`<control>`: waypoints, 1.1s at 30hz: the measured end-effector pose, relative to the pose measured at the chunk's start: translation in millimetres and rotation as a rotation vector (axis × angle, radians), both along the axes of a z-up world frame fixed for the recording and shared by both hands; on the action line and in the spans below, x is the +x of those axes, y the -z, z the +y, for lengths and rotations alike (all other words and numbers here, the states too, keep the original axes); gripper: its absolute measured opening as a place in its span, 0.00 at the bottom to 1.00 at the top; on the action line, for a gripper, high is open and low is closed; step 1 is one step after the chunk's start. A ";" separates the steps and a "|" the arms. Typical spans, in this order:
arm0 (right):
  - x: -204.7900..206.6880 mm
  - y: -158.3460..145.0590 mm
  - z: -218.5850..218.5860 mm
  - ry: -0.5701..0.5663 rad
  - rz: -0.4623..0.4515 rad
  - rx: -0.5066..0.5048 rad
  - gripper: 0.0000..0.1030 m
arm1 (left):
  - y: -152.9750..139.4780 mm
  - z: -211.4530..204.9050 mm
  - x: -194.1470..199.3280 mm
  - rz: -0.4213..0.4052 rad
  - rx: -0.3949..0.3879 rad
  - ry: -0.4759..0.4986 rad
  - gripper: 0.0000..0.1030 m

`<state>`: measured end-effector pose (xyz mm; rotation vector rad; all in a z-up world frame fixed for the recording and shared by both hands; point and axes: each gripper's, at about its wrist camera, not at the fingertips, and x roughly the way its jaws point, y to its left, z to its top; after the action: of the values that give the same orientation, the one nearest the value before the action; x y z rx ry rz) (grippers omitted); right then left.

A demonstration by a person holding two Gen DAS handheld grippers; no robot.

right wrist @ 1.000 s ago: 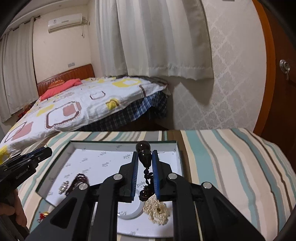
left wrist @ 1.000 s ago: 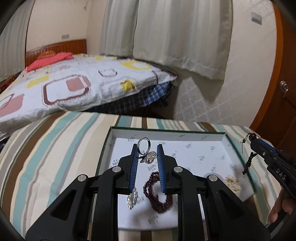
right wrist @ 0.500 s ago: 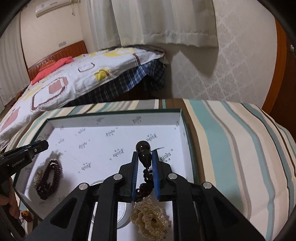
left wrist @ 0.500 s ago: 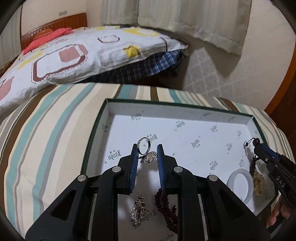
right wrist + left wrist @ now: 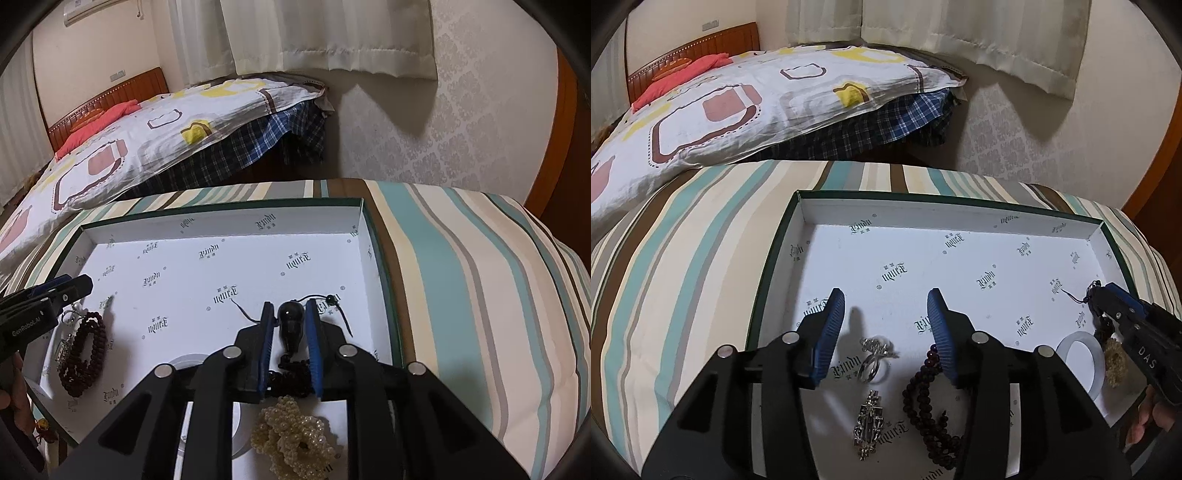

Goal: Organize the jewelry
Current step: 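Carry ring charm and pendant into the green box and open both tools, then lift both open tools out of the box back over the jewelry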

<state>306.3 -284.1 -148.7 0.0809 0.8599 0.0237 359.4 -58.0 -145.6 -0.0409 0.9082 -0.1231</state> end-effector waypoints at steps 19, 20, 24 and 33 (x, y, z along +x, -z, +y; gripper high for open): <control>-55.7 -43.4 -0.6 0.028 -0.175 0.011 0.41 | -47.5 12.2 -63.7 -0.214 -0.072 -0.033 0.63; -61.3 -45.5 0.3 0.031 -0.181 0.009 0.41 | -50.1 13.6 -70.2 -0.222 -0.076 -0.033 0.63; -86.2 -50.0 6.8 0.026 -0.196 0.014 0.41 | -57.7 18.3 -100.6 -0.247 -0.079 -0.042 0.63; -135.7 -34.9 28.3 -0.004 -0.163 0.009 0.41 | -59.0 29.4 -157.1 -0.278 -0.070 -0.078 0.63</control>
<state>170.6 -255.8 -113.8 0.0843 0.6968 0.0368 202.3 -28.5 -86.6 -0.1211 0.6235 -0.0854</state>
